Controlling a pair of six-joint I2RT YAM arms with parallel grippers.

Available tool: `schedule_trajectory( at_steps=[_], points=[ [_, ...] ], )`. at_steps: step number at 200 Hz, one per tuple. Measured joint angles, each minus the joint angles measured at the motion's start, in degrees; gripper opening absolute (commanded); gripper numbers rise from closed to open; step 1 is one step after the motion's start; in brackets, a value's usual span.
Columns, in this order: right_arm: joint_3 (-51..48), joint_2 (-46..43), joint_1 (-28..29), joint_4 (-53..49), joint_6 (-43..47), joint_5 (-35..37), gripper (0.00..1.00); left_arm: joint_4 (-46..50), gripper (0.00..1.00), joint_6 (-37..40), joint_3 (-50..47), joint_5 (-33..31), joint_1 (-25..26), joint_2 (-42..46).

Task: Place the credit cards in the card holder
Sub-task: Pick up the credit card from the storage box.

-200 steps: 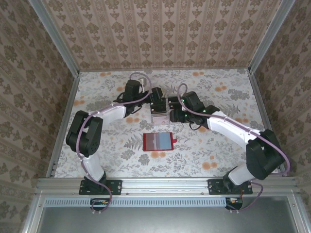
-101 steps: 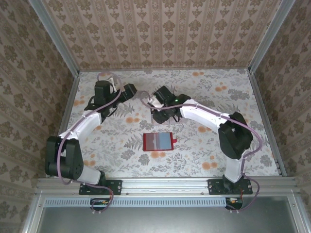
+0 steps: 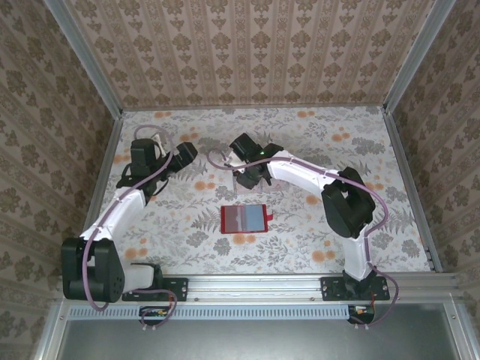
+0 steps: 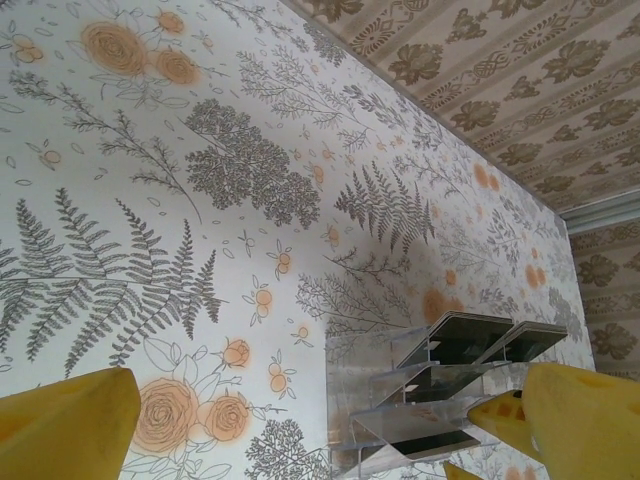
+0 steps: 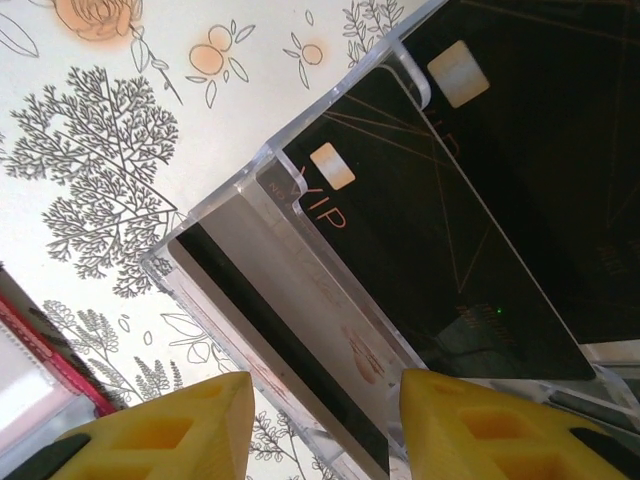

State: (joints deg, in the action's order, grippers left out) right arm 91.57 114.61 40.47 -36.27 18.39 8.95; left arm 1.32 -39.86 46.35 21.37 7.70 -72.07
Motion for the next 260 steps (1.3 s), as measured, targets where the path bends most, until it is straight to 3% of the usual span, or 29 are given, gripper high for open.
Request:
schedule_trajectory(
  at_steps=[135, 210, 260],
  points=[
    [3.3, 2.7, 0.4, 0.0, 4.2, 1.7, 0.15, 0.0, 1.00, 0.0, -2.3, 0.5, -1.1, 0.6],
    [3.9, 4.1, 1.3, 0.0, 5.6, 1.6, 0.19, 0.0, 1.00, 0.0, -2.5, 0.6, -1.1, 0.6],
    [3.9, 4.4, 1.8, -0.2, 7.5, 1.6, 0.06, 0.0, 1.00, 0.0, -2.5, 0.6, -1.1, 0.6]
  ],
)
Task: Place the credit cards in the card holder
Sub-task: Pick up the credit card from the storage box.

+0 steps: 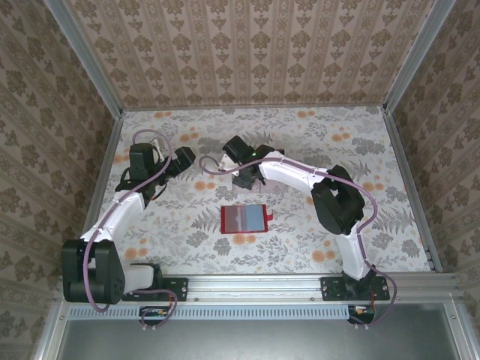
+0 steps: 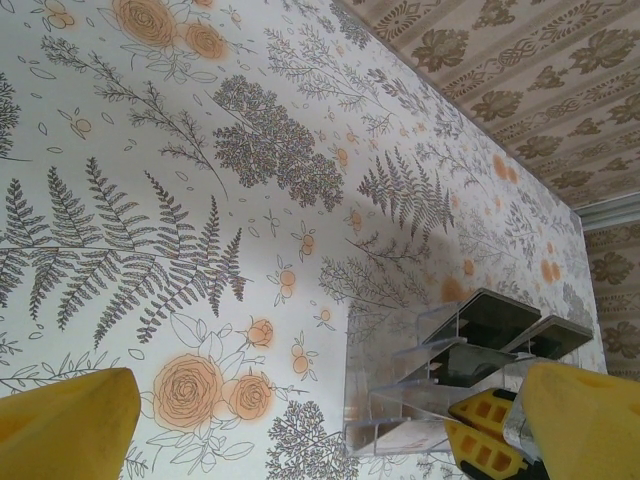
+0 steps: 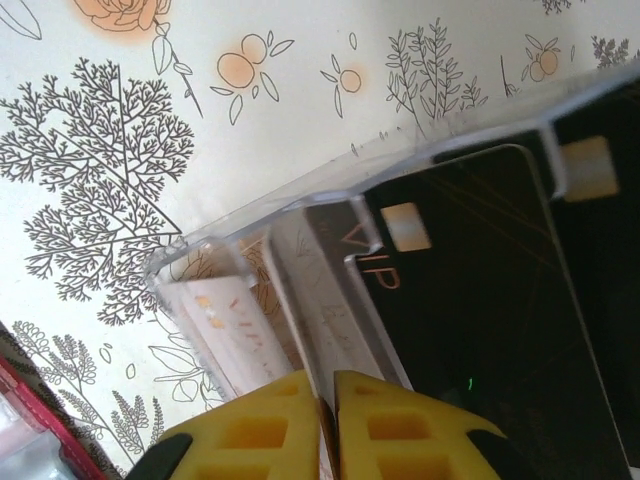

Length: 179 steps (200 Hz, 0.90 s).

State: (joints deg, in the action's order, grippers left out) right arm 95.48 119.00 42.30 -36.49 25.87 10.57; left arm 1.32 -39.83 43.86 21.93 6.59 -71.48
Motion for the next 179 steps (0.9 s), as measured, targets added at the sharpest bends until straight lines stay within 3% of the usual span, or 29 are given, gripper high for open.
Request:
schedule_trajectory(
  at_steps=[38, 102, 179],
  points=[
    [0.0, 0.0, 1.3, 0.0, 2.1, 1.4, 0.00, 0.0, 1.00, 0.0, 0.0, 0.2, 0.0, 0.0],
    [-0.6, -0.4, 3.7, 0.8, 5.7, 5.6, 0.00, 0.1, 1.00, 0.5, 0.0, 0.4, 0.0, 0.3],
    [-1.2, -8.7, 4.3, 4.1, 4.9, 8.4, 0.00, 0.0, 1.00, 0.7, 0.0, 0.7, 0.0, 0.7]
  ],
)
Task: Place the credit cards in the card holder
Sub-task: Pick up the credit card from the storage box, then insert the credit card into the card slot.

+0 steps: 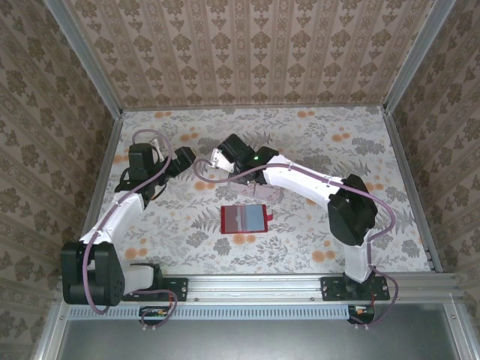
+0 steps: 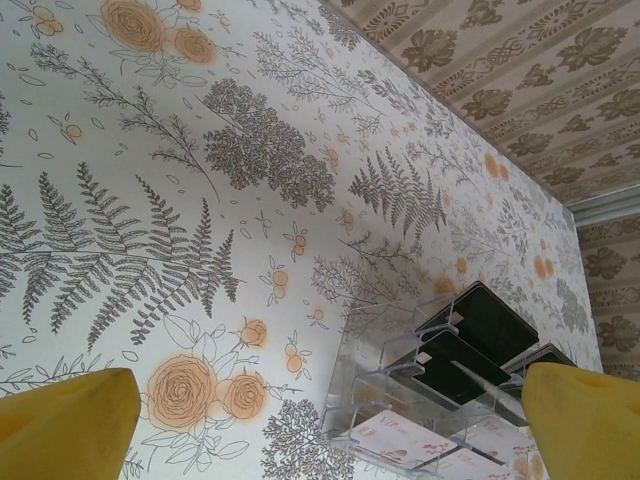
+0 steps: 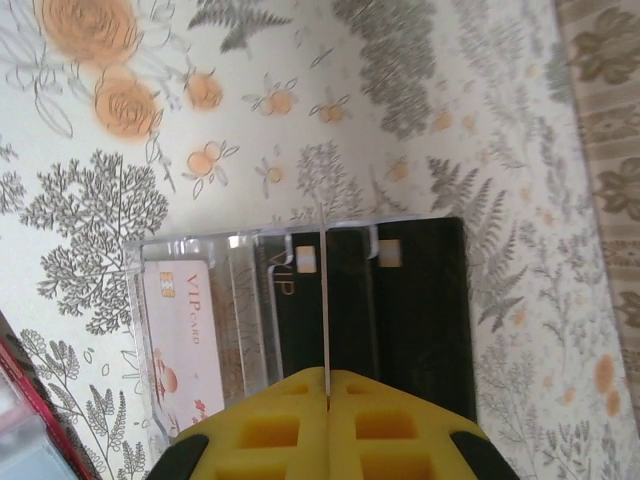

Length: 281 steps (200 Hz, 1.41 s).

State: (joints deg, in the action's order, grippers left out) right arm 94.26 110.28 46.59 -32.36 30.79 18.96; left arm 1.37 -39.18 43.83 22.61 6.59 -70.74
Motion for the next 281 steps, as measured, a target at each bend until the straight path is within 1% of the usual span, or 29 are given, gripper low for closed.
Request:
schedule_trajectory(
  at_steps=[18, 40, 73, 89, 103, 132, 163, 190, 219, 245, 281],
  points=[
    [0.0, -2.2, 0.3, -0.2, -3.4, 0.0, 0.00, 0.0, 1.00, 0.2, -0.3, 0.1, 0.0, 0.1],
    [-1.6, -6.6, 0.6, -0.4, -11.0, -2.2, 0.00, 1.8, 1.00, 1.0, -1.0, 0.0, 0.2, 0.9],
    [-12.8, -18.4, 0.6, 2.4, -27.1, -9.5, 0.00, 6.5, 1.00, 3.5, -2.6, -2.3, 3.1, 3.9],
    [-19.1, -22.7, 0.6, 4.9, -35.4, -13.2, 0.00, 8.9, 1.00, 4.8, -3.4, -4.1, 5.6, 5.2],
    [-25.0, -24.8, 0.6, 8.5, -43.0, -15.9, 0.00, 11.4, 1.00, 5.9, -3.9, -6.7, 8.6, 6.0],
    [-36.7, -25.4, 0.5, 15.3, -56.8, -20.7, 0.00, 16.0, 1.00, 7.6, -4.7, -11.9, 15.5, 7.6],
    [-45.1, -25.2, -1.0, 22.3, -67.3, -25.1, 0.00, 18.3, 1.00, 8.0, -5.1, -16.5, 20.8, 7.9],
    [-48.1, -24.9, -3.0, 27.5, -72.9, -27.9, 0.00, 19.5, 1.00, 8.0, -5.2, -19.1, 24.2, 7.2],
    [-49.3, -23.9, -4.0, 33.4, -77.2, -30.9, 0.00, 19.9, 1.00, 8.2, -5.2, -22.3, 27.6, 4.0],
    [-49.7, -22.0, -4.0, 36.3, -79.3, -32.7, 0.00, 20.6, 1.00, 9.0, -5.0, -24.6, 29.9, 0.9],
    [-51.3, -20.3, -4.7, 38.2, -80.5, -33.2, 0.00, 21.9, 1.00, 10.5, -3.3, -27.3, 32.4, -1.5]
  ],
)
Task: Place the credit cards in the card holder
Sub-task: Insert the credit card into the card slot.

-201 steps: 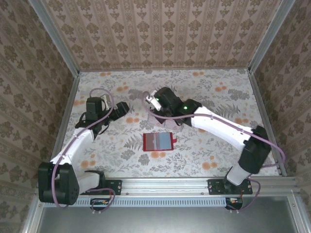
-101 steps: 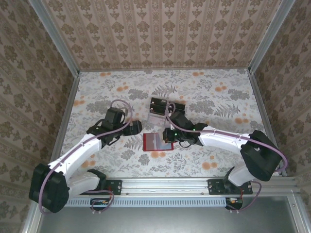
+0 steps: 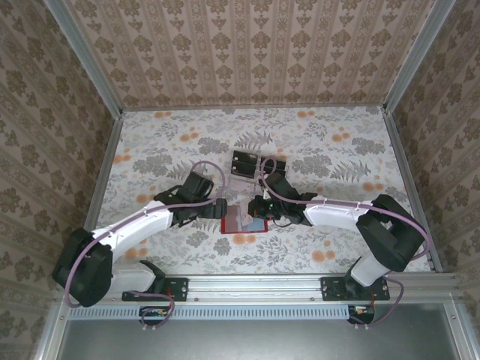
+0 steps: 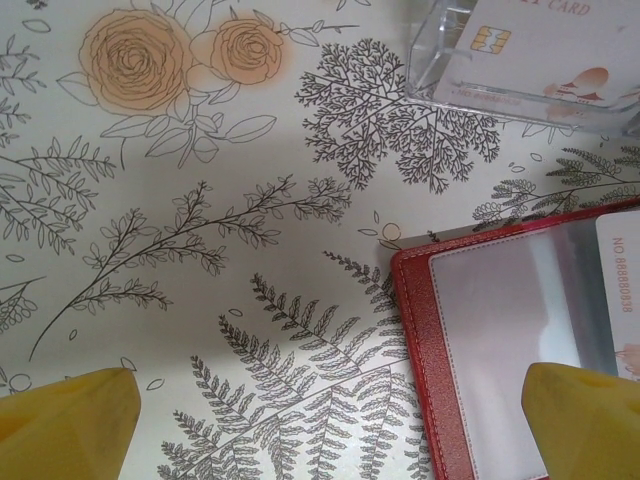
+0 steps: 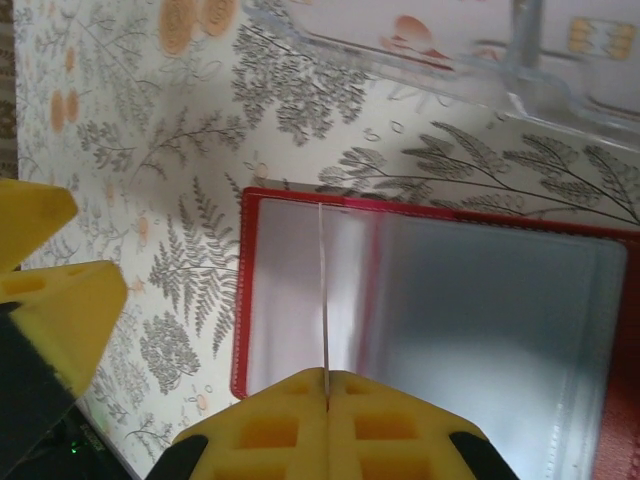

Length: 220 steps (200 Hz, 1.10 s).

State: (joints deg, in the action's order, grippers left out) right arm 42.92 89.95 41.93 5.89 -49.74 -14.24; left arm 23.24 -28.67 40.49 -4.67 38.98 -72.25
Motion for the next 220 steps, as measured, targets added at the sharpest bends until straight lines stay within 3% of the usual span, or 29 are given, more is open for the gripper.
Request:
schedule_trajectory(
  at_steps=[110, 220],
  points=[
    [-3.8, 0.5, -1.9, 3.4, -1.3, -0.7, 0.00, -0.1, 1.00, 2.1, 2.3, -4.4, 7.7, -5.9],
    [-4.4, 0.5, -1.9, 4.7, -1.5, -0.8, 0.00, 0.8, 1.00, 2.8, 3.4, -8.6, 9.0, -13.0]
  ],
)
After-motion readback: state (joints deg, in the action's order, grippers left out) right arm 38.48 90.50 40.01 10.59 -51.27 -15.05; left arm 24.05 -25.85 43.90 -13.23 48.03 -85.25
